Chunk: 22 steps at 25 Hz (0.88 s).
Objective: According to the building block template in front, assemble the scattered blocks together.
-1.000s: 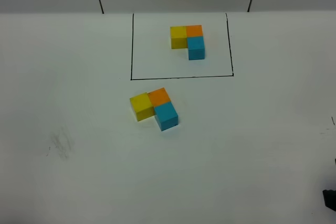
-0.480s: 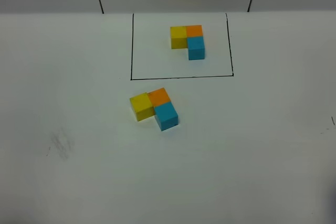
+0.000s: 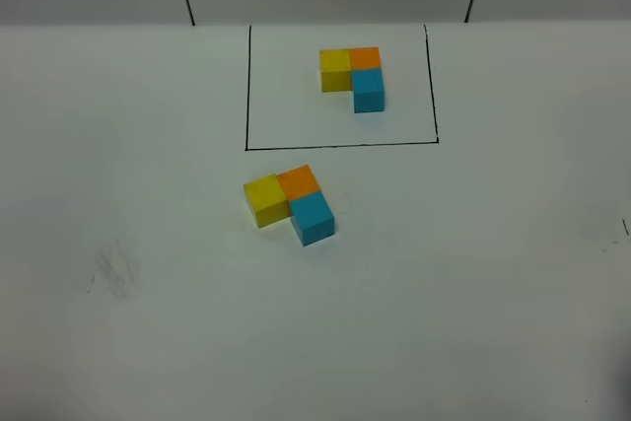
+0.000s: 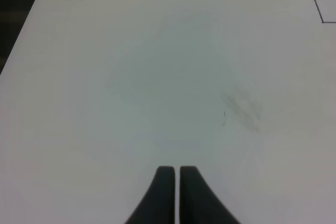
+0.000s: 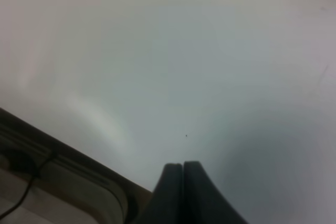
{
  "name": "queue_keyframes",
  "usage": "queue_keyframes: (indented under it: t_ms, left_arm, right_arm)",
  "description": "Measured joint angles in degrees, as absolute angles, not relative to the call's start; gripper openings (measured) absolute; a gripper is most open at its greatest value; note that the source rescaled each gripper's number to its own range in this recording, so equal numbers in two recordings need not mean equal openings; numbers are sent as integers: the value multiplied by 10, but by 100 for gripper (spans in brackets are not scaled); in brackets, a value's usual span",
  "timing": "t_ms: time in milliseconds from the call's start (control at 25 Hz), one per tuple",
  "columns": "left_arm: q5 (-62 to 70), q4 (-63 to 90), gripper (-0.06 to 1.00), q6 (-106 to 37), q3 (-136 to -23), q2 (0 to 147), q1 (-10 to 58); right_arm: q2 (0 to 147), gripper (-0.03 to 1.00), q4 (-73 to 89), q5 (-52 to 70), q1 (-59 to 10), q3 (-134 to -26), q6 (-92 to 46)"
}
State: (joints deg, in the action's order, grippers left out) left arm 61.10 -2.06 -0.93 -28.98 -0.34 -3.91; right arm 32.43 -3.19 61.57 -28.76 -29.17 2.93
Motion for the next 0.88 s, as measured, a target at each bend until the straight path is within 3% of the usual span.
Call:
queue_keyframes:
  t_ms: [240,600,880]
  left_arm:
    - [611,-21,0,-9,-290,-3,-39]
    - [611,-21,0,-9,-290,-3,-39]
    - [611,-21,0,-9,-290,-3,-39]
  right_arm:
    - [303,0,-31,615,-274,-292,15]
    - [206,0,4,614,-129,-291,-63]
    - [114,0,8,614,-55,-290,-66]
